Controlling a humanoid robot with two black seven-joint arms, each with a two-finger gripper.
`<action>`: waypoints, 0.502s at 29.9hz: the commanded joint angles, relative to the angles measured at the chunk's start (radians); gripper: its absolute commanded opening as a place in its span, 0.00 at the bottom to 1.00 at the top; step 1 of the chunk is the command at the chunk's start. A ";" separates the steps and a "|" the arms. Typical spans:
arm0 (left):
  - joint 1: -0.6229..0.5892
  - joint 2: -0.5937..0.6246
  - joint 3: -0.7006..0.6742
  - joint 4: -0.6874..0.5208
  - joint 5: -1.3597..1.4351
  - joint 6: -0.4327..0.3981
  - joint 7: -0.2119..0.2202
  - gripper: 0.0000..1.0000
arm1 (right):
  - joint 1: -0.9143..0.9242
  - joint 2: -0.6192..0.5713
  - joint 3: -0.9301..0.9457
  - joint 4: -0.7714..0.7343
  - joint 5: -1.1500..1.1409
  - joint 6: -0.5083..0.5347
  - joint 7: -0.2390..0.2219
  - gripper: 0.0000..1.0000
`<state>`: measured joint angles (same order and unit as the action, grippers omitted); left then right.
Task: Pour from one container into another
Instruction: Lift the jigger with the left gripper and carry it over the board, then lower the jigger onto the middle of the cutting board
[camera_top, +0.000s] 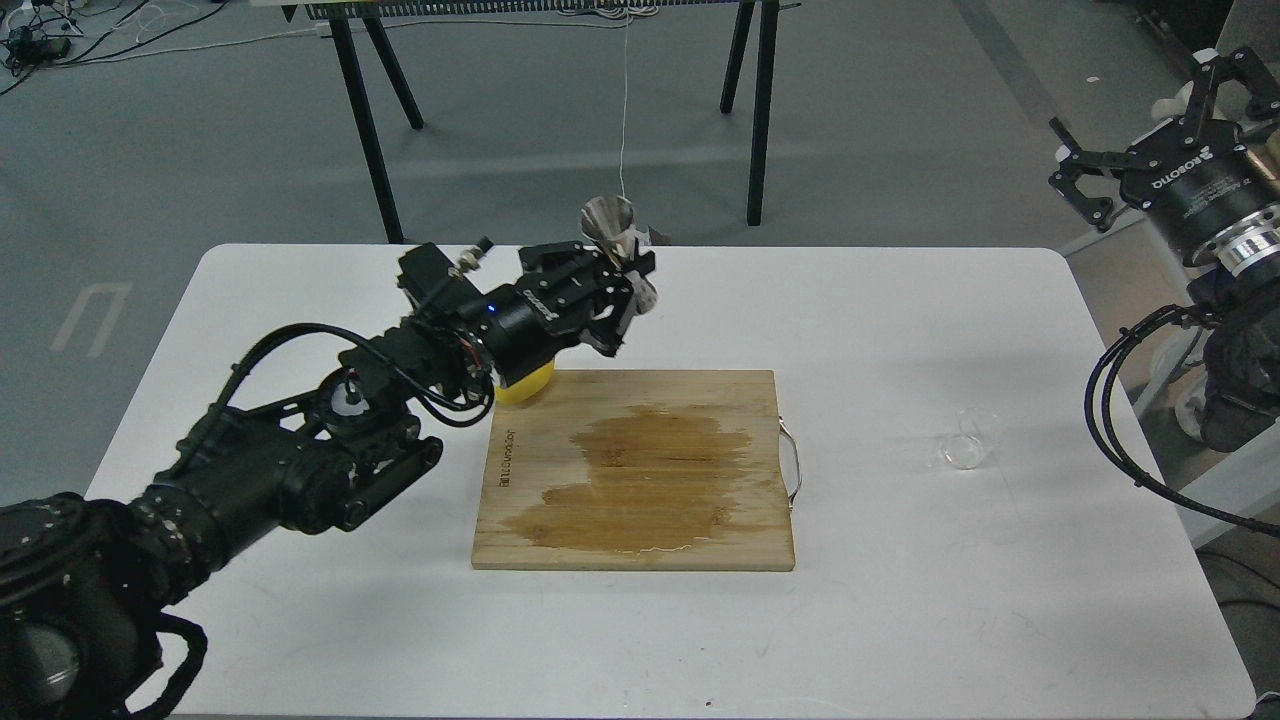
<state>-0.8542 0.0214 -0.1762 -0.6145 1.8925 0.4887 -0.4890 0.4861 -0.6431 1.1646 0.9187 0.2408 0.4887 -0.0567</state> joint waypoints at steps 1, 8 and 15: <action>0.030 -0.021 0.004 0.002 0.051 0.000 0.000 0.02 | 0.000 -0.003 0.001 -0.001 0.000 0.000 0.000 0.99; 0.064 -0.021 0.018 0.096 0.056 0.000 0.000 0.02 | -0.044 0.002 -0.002 -0.001 0.003 0.000 -0.011 0.99; 0.133 -0.021 0.041 0.111 0.065 0.000 0.000 0.02 | -0.155 0.013 0.000 -0.001 0.003 0.000 -0.011 0.99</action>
<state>-0.7525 -0.0004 -0.1371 -0.5072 1.9509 0.4887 -0.4886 0.3597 -0.6318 1.1626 0.9177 0.2438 0.4887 -0.0685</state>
